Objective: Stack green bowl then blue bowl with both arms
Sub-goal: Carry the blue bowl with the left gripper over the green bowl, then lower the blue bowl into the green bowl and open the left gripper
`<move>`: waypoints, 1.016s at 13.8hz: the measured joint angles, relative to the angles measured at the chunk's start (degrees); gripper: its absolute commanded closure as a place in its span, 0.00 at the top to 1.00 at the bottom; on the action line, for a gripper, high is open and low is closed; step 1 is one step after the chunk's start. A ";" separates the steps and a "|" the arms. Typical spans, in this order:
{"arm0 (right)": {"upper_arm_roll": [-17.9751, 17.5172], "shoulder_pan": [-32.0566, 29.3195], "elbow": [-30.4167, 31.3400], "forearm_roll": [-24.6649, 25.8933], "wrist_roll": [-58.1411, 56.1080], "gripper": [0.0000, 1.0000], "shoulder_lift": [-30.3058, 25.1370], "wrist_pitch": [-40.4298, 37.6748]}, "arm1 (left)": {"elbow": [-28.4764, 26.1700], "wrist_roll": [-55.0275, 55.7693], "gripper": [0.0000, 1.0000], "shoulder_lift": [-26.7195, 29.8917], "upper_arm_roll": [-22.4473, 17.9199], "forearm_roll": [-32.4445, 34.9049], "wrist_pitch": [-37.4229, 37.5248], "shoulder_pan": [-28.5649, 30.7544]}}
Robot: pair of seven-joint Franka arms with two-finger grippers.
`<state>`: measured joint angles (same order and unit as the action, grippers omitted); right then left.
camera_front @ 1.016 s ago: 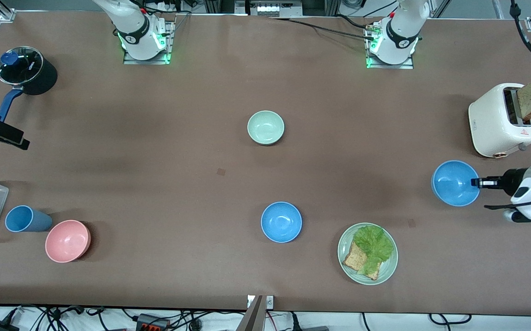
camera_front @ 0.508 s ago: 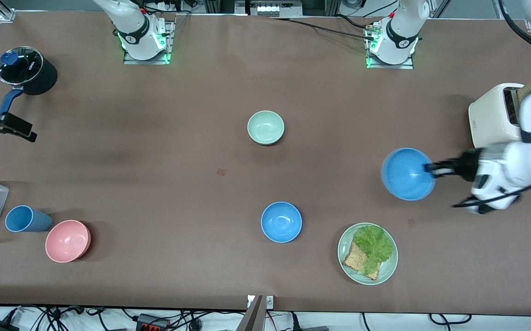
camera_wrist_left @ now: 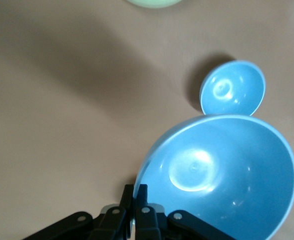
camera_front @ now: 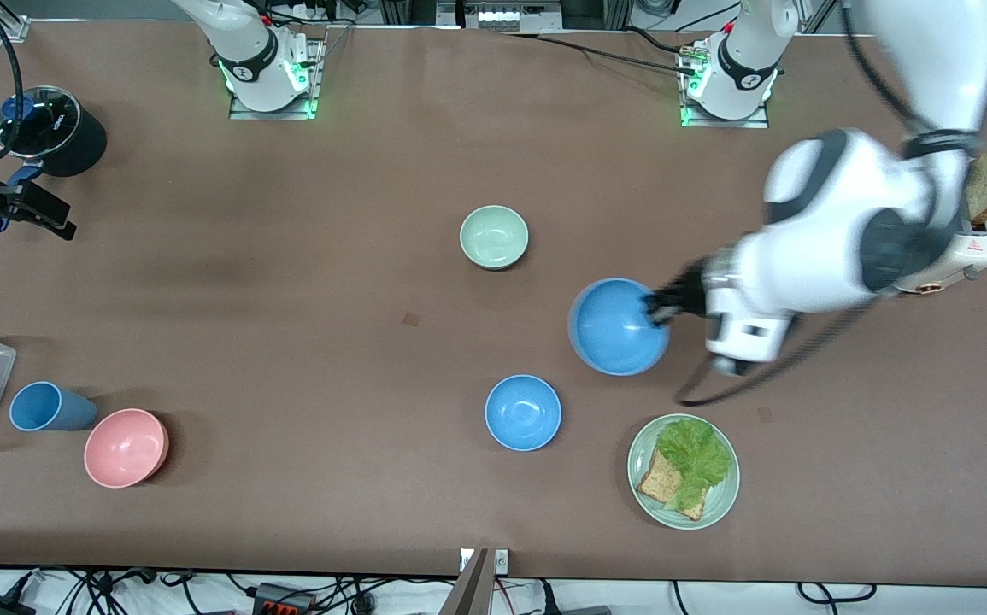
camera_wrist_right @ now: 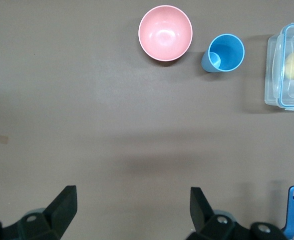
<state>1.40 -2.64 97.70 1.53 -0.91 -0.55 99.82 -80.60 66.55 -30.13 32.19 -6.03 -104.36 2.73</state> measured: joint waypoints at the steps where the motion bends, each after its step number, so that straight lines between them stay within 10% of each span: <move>1: 0.00 0.00 0.00 0.01 -0.09 1.00 0.00 0.00 | -2.69 3.70 0.01 -0.22 0.05 0.00 -3.58 -2.17; 14: -0.07 0.11 0.39 0.01 -0.16 1.00 -0.52 -0.81 | -33.54 21.93 0.01 6.41 23.59 -0.07 -25.92 6.47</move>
<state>1.33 -2.53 98.09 1.53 -1.07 -1.07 99.01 -114.14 88.48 -23.72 55.78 -6.10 -130.28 9.19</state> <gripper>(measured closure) 0.000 0.952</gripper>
